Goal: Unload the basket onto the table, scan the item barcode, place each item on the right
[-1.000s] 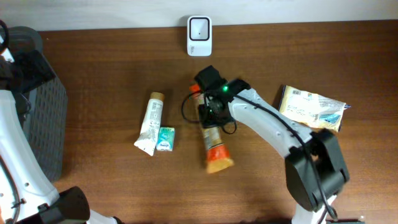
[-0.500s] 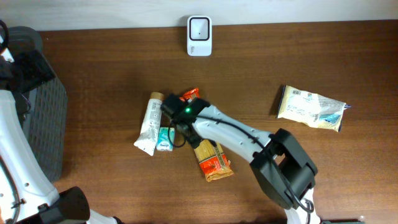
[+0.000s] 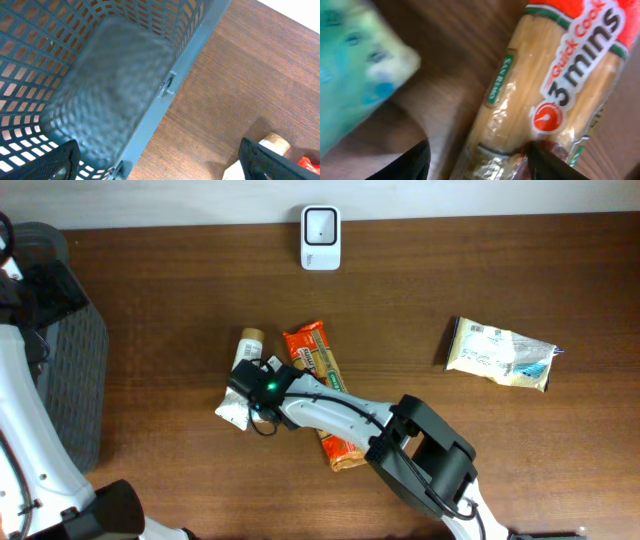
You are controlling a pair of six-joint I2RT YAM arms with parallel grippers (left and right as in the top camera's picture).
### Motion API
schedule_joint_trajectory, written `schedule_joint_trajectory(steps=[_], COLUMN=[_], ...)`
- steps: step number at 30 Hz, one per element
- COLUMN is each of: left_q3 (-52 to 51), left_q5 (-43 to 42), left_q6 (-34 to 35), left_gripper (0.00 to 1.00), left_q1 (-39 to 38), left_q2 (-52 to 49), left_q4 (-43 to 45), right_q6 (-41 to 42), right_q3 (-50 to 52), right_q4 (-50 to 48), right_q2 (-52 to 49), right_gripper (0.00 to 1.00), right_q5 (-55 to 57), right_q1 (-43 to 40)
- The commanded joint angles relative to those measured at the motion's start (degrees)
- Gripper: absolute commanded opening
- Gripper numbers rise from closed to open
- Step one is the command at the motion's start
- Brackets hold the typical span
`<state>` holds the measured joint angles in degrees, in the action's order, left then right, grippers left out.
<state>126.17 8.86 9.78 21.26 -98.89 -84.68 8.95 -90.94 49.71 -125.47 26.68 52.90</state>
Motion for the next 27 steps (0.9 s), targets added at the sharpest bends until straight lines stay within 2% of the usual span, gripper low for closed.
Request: schedule_joint_trajectory(steps=[1, 4, 5, 6, 8, 9, 12, 14, 16, 17, 19, 23, 24, 25, 26, 27], left_q3=[0.4, 0.4, 0.4, 0.4, 0.4, 0.4, 0.4, 0.4, 0.4, 0.4, 0.4, 0.4, 0.4, 0.4, 0.4, 0.4], left_q5=[0.2, 0.2, 0.2, 0.2, 0.2, 0.2, 0.2, 0.2, 0.2, 0.2, 0.2, 0.2, 0.2, 0.2, 0.2, 0.2], left_q6=[-0.9, -0.9, -0.9, -0.9, -0.9, -0.9, -0.9, -0.9, -0.9, -0.9, -0.9, -0.9, -0.9, -0.9, -0.9, -0.9], left_gripper=[0.99, 0.99, 0.99, 0.99, 0.99, 0.99, 0.99, 0.99, 0.99, 0.99, 0.99, 0.99, 0.99, 0.99, 0.99, 0.99], left_q1=[0.2, 0.2, 0.2, 0.2, 0.2, 0.2, 0.2, 0.2, 0.2, 0.2, 0.2, 0.2, 0.2, 0.2, 0.2, 0.2], left_q2=[0.3, 0.3, 0.3, 0.3, 0.3, 0.3, 0.3, 0.3, 0.3, 0.3, 0.3, 0.3, 0.3, 0.3, 0.3, 0.3], left_q4=[-0.1, -0.1, 0.0, -0.1, 0.0, -0.1, 0.0, -0.1, -0.1, 0.0, 0.0, -0.1, 0.0, -0.1, 0.0, 0.0], right_q6=[0.9, 0.9, 0.9, 0.9, 0.9, 0.9, 0.9, 0.9, -2.6, -6.3, -10.3, -12.4, -13.7, -14.5, -14.3, -10.5], right_q3=[0.0, 0.4, 0.7, 0.7, 0.6, 0.3, -2.8, -9.8, -22.1, -28.1, -30.9, -22.5, -21.7, -21.6, -21.5, -20.7], right_q4=[0.5, 0.0, -0.3, -0.2, 0.0, 0.3, 3.3, 11.1, 23.6, 28.8, 32.0, 28.5, 28.5, 28.5, 27.9, 25.8], right_q2=[-1.7, -1.8, -2.3, -2.9, -2.8, -2.8, -2.6, -1.9, -1.3, -1.3, -1.3, -1.4, -1.4, -1.4, -1.4, -1.4], right_gripper=[0.62, 0.59, 0.5, 0.31, 0.11, 0.05, 0.04, 0.04, 0.04, 0.04, 0.04, 0.04, 0.14, 0.3, 0.41, 0.61], right_q5=[6.0, 5.5, 5.3, 5.0, 5.1, 5.1, 4.1, -1.0, -13.5, -24.8, -43.6, -47.0, -46.8, -44.8, -39.8, -29.2], right_q1=[-2.8, -3.8, -4.3, -4.6, -4.5, -4.5, -4.6, -4.6, -4.7, -4.9, -7.0, -15.0, -14.9, -13.3, -10.5, -6.4])
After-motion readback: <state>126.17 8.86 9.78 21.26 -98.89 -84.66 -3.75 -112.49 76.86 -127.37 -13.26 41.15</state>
